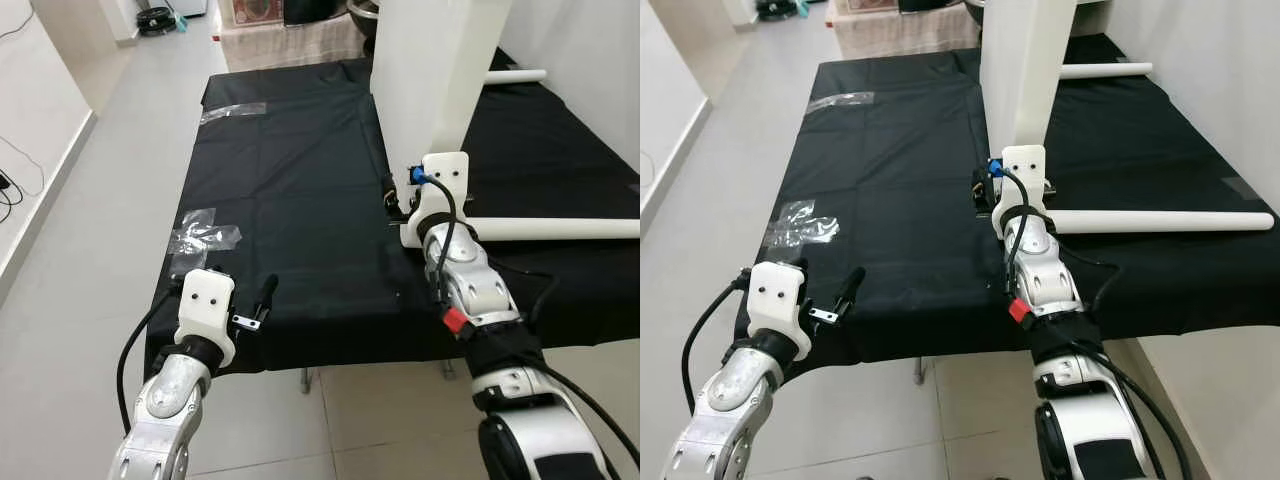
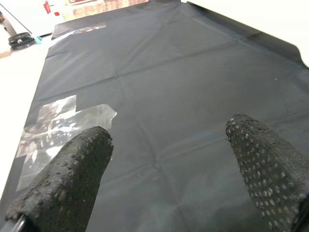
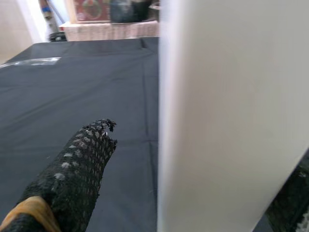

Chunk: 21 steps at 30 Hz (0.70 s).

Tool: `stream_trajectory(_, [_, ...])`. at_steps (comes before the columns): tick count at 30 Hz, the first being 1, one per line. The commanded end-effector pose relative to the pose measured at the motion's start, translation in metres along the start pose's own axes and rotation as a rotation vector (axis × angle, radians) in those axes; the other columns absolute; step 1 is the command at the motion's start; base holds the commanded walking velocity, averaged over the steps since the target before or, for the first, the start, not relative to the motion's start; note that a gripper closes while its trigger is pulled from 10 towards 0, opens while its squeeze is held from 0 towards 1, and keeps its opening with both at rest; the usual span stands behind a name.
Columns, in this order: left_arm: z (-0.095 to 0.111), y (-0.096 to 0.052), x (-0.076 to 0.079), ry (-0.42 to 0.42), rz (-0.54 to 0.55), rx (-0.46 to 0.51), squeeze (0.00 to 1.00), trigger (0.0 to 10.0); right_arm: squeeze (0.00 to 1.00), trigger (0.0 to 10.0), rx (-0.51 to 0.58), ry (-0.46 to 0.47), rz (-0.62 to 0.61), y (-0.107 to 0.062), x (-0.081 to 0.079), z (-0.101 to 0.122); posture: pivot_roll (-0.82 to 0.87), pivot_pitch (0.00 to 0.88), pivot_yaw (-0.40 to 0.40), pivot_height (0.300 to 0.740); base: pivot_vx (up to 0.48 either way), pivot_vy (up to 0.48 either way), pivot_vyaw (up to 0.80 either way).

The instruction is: Building children table

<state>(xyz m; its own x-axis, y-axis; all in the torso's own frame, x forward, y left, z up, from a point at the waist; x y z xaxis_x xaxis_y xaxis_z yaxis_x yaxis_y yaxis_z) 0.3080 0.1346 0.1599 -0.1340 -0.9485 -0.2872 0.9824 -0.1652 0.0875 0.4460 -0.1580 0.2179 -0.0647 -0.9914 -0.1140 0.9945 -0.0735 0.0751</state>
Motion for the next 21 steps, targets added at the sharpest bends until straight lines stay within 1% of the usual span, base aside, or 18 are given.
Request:
stream_trajectory(1, [-0.002,-0.004,0.000,0.007,0.003,-0.019,0.00,10.0,0.00,6.6,0.003,0.028,-0.011,0.002,-0.001,0.000,0.08,0.140,0.013,0.740,0.000,0.000,0.00])
stream_trajectory(2, [-0.003,-0.005,0.000,0.007,0.006,-0.021,0.00,10.0,0.00,6.6,0.006,0.040,-0.012,0.002,-0.002,0.001,0.08,0.140,0.013,0.740,0.000,0.000,0.00])
stream_trajectory(3, [-0.003,-0.005,-0.001,0.008,0.009,-0.025,0.00,10.0,0.00,0.0,0.009,0.053,-0.012,0.002,-0.003,0.001,0.08,0.144,0.015,0.740,0.000,0.000,0.00])
stream_trajectory(7, [-0.003,-0.006,-0.004,0.011,0.015,-0.029,0.00,10.0,0.00,0.0,0.009,0.066,-0.014,0.001,-0.005,0.000,0.08,0.154,0.017,0.740,0.000,0.000,0.00])
stream_trajectory(12, [-0.003,-0.006,-0.012,0.023,0.035,-0.033,0.00,10.0,0.00,0.0,0.014,0.087,-0.029,0.002,-0.006,-0.005,0.09,0.157,0.018,0.740,0.000,0.000,0.00])
stream_trajectory(15, [-0.003,-0.006,-0.015,0.027,0.044,-0.034,0.00,10.0,0.00,0.0,0.028,0.108,-0.011,0.003,-0.010,-0.003,0.09,0.157,0.018,0.740,0.000,0.000,0.00])
stream_trajectory(16, [-0.002,-0.006,-0.016,0.028,0.049,-0.034,0.00,10.0,0.00,0.0,0.048,0.132,0.033,0.003,-0.018,0.001,0.09,0.157,0.018,0.740,0.000,0.000,0.00])
stream_trajectory(17, [-0.002,-0.006,-0.017,0.029,0.052,-0.034,0.00,10.0,0.00,0.0,0.084,0.182,0.116,0.001,-0.032,0.009,0.09,0.157,0.018,0.740,0.000,0.000,0.00])
stream_trajectory(18, [-0.002,-0.006,-0.017,0.029,0.052,-0.034,0.00,10.0,0.00,0.0,0.084,0.182,0.116,0.001,-0.032,0.009,0.09,0.157,0.018,0.740,0.000,0.000,0.00])
stream_trajectory(19, [-0.002,-0.006,-0.018,0.030,0.053,-0.034,0.00,10.0,0.00,0.0,0.111,0.215,0.173,-0.001,-0.041,0.015,0.09,0.156,0.019,0.740,0.000,0.000,0.00])
stream_trajectory(20, [-0.002,-0.006,-0.018,0.030,0.054,-0.035,0.00,10.0,0.00,0.0,0.152,0.237,0.256,-0.005,-0.053,0.024,0.09,0.157,0.022,0.740,0.000,0.000,0.00])
stream_trajectory(21, [-0.002,-0.006,-0.018,0.030,0.054,-0.035,0.00,10.0,0.00,0.0,0.152,0.237,0.256,-0.005,-0.053,0.024,0.09,0.157,0.022,0.740,0.000,0.000,0.00])
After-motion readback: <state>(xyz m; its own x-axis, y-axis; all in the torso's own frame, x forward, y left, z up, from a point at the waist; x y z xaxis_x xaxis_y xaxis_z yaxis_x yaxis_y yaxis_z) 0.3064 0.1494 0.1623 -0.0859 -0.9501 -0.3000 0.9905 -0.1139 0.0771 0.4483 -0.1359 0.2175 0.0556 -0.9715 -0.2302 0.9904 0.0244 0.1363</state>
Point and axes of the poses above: a point about 5 cm out from each wrist's last joint towards the gripper, its own y axis pointing out of the wrist towards the gripper, its own z axis along the axis of the wrist's last joint, x = y × z, the point moved 6 cm from there along y, pointing out of the wrist towards the gripper, and after that the axes turned 10 degrees about y, right-handed, at the moved point
